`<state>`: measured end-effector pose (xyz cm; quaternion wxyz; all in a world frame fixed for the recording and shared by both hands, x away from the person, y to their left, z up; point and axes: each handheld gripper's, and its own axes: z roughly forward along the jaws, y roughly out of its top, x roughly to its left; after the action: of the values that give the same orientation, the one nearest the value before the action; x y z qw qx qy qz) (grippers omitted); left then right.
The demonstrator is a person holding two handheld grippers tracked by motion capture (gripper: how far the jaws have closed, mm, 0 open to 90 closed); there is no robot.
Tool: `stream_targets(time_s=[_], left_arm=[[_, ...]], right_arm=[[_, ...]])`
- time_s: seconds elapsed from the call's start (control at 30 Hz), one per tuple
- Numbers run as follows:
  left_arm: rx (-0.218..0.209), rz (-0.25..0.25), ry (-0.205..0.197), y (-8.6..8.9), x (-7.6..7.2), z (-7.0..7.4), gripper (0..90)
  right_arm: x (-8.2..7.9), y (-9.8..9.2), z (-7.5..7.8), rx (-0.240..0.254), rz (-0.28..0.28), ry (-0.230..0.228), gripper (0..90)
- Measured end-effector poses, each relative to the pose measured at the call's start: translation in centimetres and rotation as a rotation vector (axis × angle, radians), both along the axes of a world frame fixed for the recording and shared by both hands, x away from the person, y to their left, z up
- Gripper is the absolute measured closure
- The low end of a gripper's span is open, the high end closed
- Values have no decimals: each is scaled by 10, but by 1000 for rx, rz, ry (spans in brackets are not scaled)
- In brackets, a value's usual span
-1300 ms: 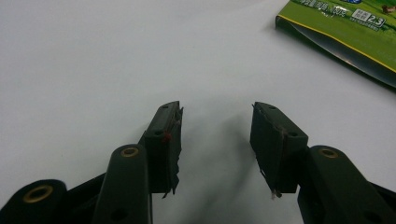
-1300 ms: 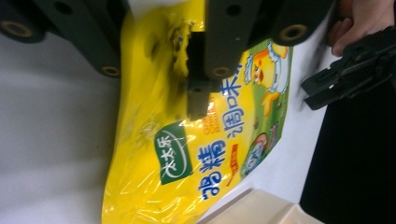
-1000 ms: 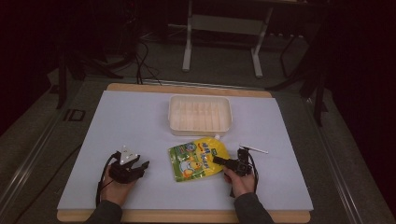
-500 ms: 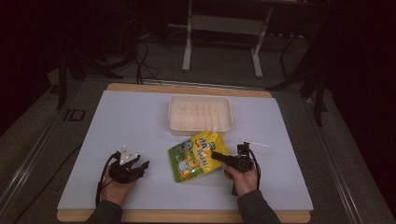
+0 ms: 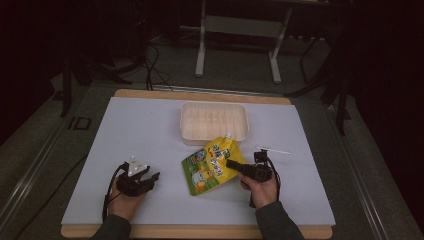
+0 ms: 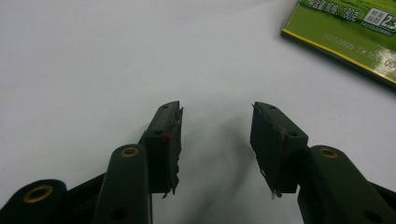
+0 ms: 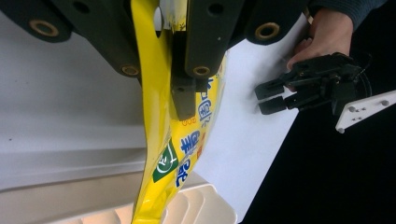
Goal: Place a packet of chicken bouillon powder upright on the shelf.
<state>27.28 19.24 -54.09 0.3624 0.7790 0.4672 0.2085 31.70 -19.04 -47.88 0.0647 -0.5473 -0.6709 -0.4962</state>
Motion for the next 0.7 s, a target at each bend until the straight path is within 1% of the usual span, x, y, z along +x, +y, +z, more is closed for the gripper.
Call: stream_targets(time_s=[0.07,0.4,0.57,0.7], left_arm=[[-5,3,-1,0,0,0,529],[-5,3,0,0,0,0,529],[-5,4,1,0,0,0,529],[-6,5,1,0,0,0,529]], right_arm=[[1,1,3,-13,9,-9,900],[0,6,14,-64,34,-39,900],[0,10,19,-101,54,-65,900],[0,13,23,-115,64,-76,900]])
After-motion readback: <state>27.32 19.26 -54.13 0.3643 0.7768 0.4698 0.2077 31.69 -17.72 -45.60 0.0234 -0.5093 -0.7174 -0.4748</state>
